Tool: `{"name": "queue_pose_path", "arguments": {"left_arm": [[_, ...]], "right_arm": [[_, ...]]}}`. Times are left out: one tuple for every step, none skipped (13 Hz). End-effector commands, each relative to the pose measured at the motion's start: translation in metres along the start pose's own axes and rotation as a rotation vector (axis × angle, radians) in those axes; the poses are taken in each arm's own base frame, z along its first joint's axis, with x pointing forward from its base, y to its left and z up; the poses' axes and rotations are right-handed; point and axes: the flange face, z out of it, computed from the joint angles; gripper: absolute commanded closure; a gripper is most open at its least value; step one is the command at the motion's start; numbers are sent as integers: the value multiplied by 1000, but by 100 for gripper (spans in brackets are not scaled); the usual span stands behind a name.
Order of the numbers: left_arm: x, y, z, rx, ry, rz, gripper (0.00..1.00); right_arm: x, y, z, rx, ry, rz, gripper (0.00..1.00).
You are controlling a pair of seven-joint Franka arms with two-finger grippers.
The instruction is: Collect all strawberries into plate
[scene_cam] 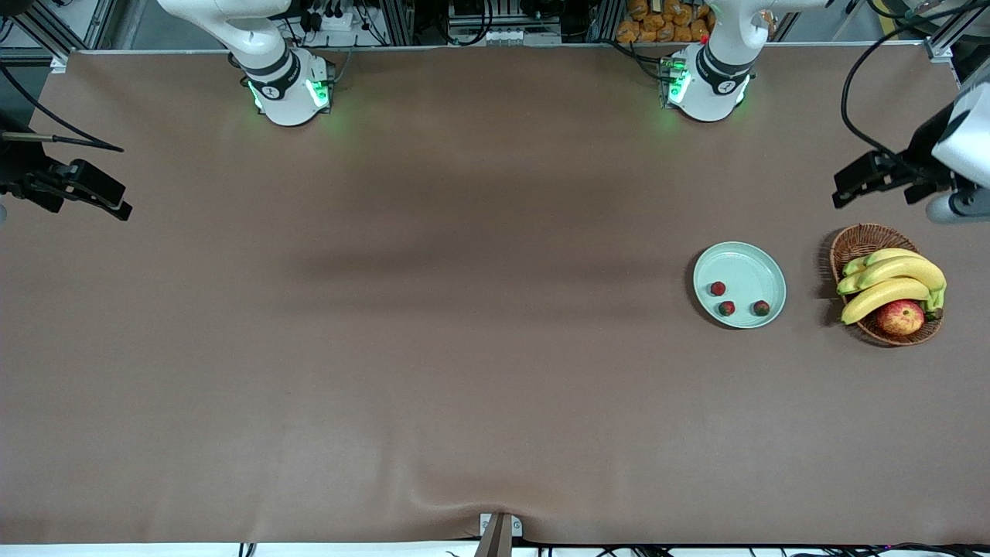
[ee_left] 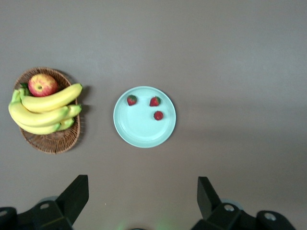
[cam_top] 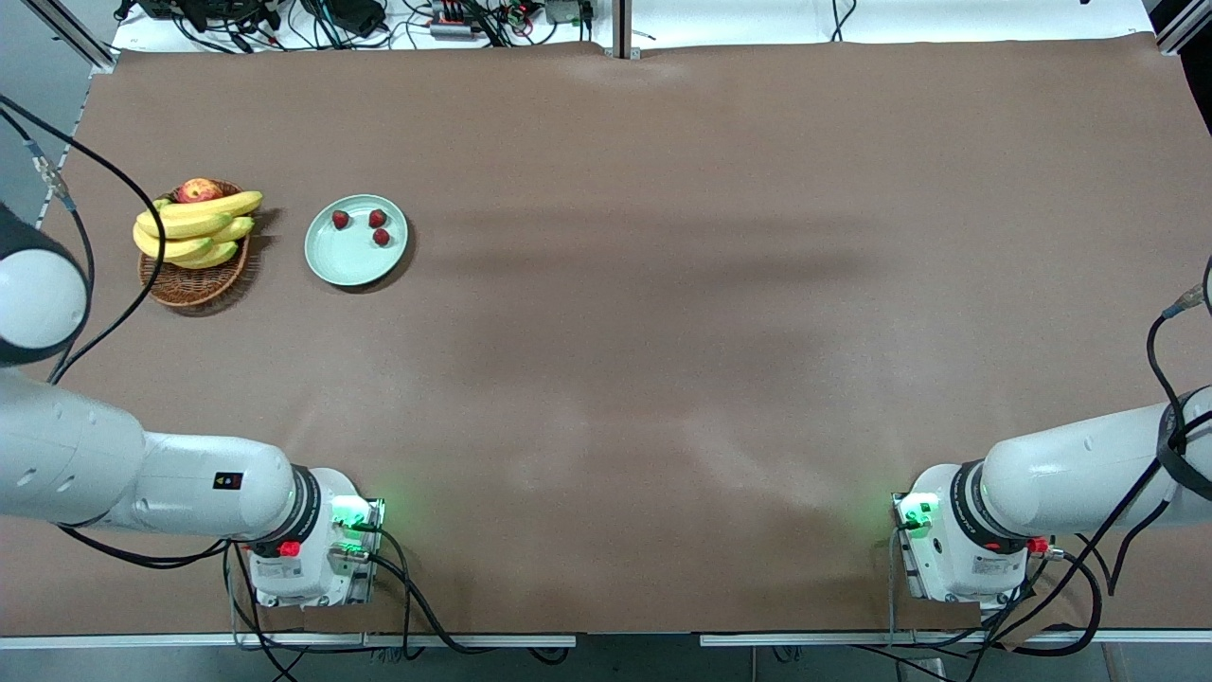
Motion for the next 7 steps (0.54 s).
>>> {"name": "queue_pose_path", "arguments": {"left_arm": [[-36, -4, -2, -23, -4, 11, 0], [-39, -5, -3, -24, 1, 9, 0], [-37, -7, -2, -20, 0, 10, 0], [-36, -6, -4, -11, 4, 16, 0], [-35, -6, -4, 3, 6, 33, 0], [-35, -6, -6, 12, 11, 54, 0], [-34, -6, -9, 11, 19, 56, 0]], "right_arm": [[-6, 2, -3, -5, 8, -8, 0], [-6, 2, -3, -5, 8, -8, 0], [-6, 2, -3, -5, 7, -8, 0], [-6, 2, -3, -5, 8, -9, 0], [-6, 1, -3, -5, 8, -9, 0], [-6, 1, -3, -5, 8, -9, 0], [-6, 1, -3, -5, 8, -9, 0]]}}
